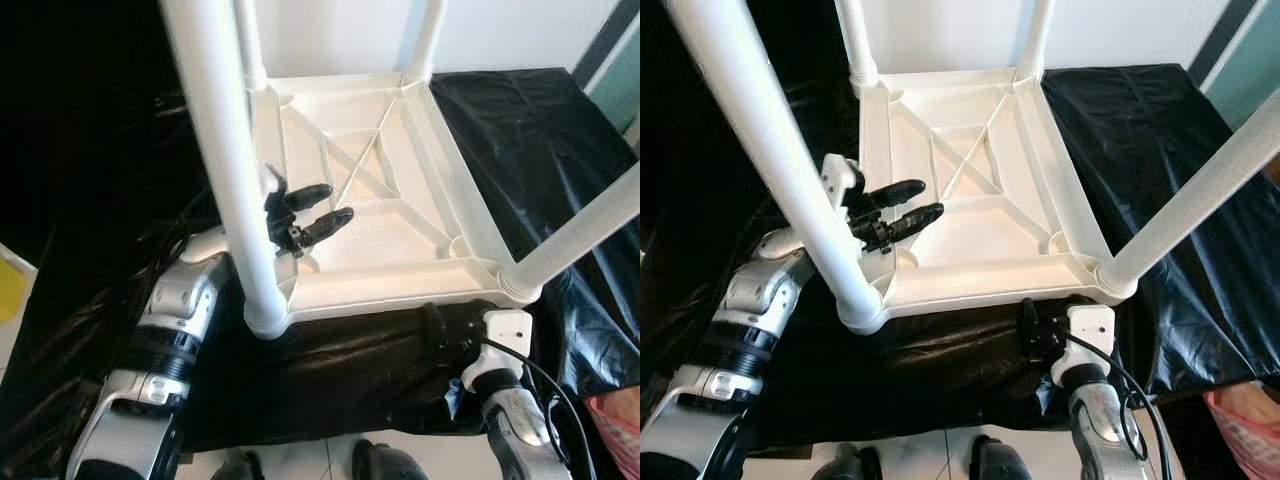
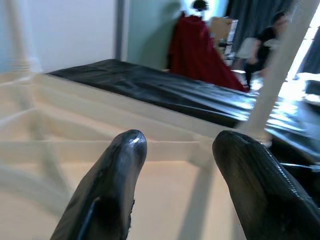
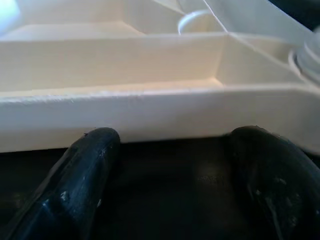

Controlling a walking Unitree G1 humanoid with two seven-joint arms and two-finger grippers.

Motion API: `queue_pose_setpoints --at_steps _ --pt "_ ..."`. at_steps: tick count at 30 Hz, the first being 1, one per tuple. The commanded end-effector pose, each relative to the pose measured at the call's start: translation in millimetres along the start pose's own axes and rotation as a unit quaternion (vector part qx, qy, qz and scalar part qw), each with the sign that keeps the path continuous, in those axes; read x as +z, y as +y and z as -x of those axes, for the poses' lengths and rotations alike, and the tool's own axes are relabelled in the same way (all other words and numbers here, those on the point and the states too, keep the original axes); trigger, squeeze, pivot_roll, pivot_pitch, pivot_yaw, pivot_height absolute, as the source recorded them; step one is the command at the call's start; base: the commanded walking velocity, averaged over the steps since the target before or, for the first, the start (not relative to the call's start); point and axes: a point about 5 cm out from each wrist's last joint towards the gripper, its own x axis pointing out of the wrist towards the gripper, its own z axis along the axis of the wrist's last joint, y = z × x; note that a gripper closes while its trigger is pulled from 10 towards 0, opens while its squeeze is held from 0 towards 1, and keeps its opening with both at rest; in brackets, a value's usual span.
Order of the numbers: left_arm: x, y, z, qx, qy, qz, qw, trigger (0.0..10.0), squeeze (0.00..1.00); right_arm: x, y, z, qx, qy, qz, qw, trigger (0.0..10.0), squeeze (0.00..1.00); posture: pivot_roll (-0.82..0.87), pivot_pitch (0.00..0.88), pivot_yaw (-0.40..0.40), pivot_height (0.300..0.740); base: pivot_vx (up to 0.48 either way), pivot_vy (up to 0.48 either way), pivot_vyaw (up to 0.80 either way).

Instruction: Building children table

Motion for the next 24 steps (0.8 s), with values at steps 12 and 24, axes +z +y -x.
queue_pose_setpoints --at_steps 12,24 --pt "0.4 -56.1 -6.6 -0.064 -0.03 0.063 0.996 10.0 0.0 -3.0 -4.0 -28.9 -0.002 0.004 0.001 1.0 10.0 0.0 -0.1 0.156 -0.002 0.74 0.0 0.0 0.0" --pt "9.0 -73.9 -27.6 -0.048 -0.064 0.092 0.993 10.0 0.0 5.2 -21.9 -59.9 -0.042 -0.016 0.006 0.999 10.0 0.0 -0.1 0.16 0.01 0.74 0.0 0.0 0.0"
